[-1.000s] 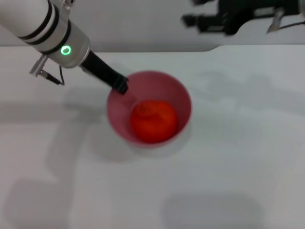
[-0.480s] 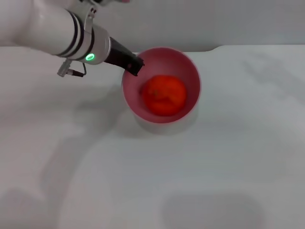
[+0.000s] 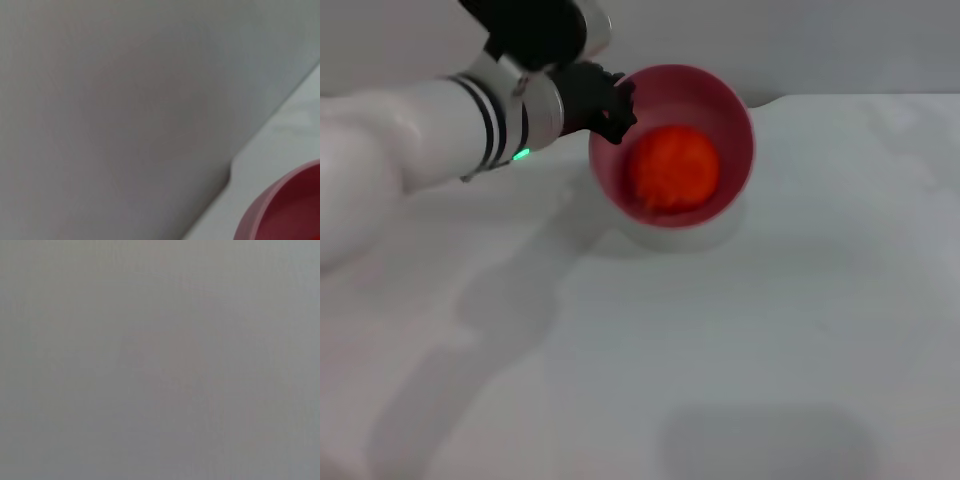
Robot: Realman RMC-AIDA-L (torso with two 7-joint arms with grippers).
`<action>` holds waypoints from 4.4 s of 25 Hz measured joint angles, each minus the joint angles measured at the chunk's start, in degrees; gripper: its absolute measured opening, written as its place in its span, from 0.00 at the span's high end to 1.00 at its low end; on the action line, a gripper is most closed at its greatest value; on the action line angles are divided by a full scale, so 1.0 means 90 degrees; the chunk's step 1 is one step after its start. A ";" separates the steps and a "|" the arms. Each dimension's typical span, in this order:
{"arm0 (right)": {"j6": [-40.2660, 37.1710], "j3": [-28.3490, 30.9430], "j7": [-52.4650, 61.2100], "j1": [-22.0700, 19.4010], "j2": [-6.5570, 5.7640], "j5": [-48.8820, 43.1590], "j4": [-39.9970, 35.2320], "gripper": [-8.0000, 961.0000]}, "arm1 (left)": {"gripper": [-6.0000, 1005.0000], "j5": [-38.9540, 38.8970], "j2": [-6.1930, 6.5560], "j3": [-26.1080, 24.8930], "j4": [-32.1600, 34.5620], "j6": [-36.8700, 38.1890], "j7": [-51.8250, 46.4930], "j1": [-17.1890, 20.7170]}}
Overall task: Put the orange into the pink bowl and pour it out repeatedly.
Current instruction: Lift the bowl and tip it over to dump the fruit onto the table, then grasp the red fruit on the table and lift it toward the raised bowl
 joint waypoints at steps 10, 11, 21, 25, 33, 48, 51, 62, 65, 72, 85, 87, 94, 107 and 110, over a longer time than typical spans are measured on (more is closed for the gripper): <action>0.0239 0.0021 -0.0045 0.0311 0.0013 0.0090 0.0136 0.51 | 0.95 0.0239 -0.0026 0.1287 -0.0459 -0.3303 0.1678 0.0994; 0.0238 0.0004 -0.0044 0.0322 0.0013 0.0090 0.0122 0.51 | 0.95 0.0240 -0.0026 0.1345 -0.0532 -0.3502 0.1773 0.1018; 0.0174 -0.0042 -0.0009 0.0383 0.0025 0.0099 0.0089 0.50 | 0.95 -0.0026 -0.0072 0.2117 -0.1767 -0.6948 0.2579 0.1094; 0.0166 -0.0044 -0.0010 0.0423 0.0025 0.0100 0.0090 0.50 | 0.95 -0.0354 -0.0073 0.2411 -0.2001 -0.7825 0.2955 0.1100; 0.0139 -0.0043 -0.0027 0.0559 0.0022 0.0100 0.0071 0.50 | 0.95 -0.0823 -0.0078 0.2751 -0.2301 -0.8863 0.3530 0.1123; 0.0222 -0.0043 -0.0166 0.0786 -0.0006 0.0055 0.0067 0.49 | 0.95 -0.1075 -0.0064 0.2891 -0.2450 -0.9931 0.3688 0.1153; 0.0308 -0.0043 -0.0228 0.0799 -0.0011 0.0053 0.0093 0.49 | 0.95 -0.1348 -0.0046 0.2845 -0.2472 -0.9765 0.3318 0.0991; 0.0466 -0.0044 -0.0234 0.0665 -0.0132 0.0087 0.0428 0.49 | 0.95 -0.1613 0.0046 0.0824 -0.2232 -0.5380 0.0213 0.0033; 0.0477 -0.0044 -0.0224 0.0645 -0.0210 0.0090 0.0632 0.49 | 0.95 -0.1690 0.0028 -0.0256 -0.2204 -0.3254 0.0156 -0.0424; 0.0543 -0.0113 -0.0124 0.0608 -0.0363 0.0035 0.1053 0.49 | 0.95 -0.1877 0.0055 -0.2489 -0.2444 0.0249 0.0661 -0.1351; 0.0864 -0.1342 0.3693 0.0744 -0.0595 -0.3807 -0.0257 0.48 | 0.95 -0.0386 0.0933 -0.5932 -0.2068 0.5129 0.0951 -0.1834; 0.0486 -0.1695 0.4482 0.0958 -0.0652 -0.4688 -0.0536 0.48 | 0.95 -0.0200 0.0991 -0.6069 -0.1966 0.5272 0.0847 -0.1744; -0.0783 -0.2218 0.5166 0.1893 -0.0598 -0.5827 -0.0636 0.48 | 0.95 -0.0111 0.1016 -0.6071 -0.1894 0.5430 0.0717 -0.1609; -0.0040 -0.4085 0.5143 0.2335 0.0067 -0.6496 -0.0179 0.27 | 0.95 -0.0107 0.0767 -0.6076 -0.1834 0.5469 0.0750 -0.1730; 0.0069 -0.4233 0.5026 0.2274 0.0071 -0.6292 -0.0158 0.27 | 0.95 -0.0105 0.0653 -0.6078 -0.1812 0.5473 0.0762 -0.1744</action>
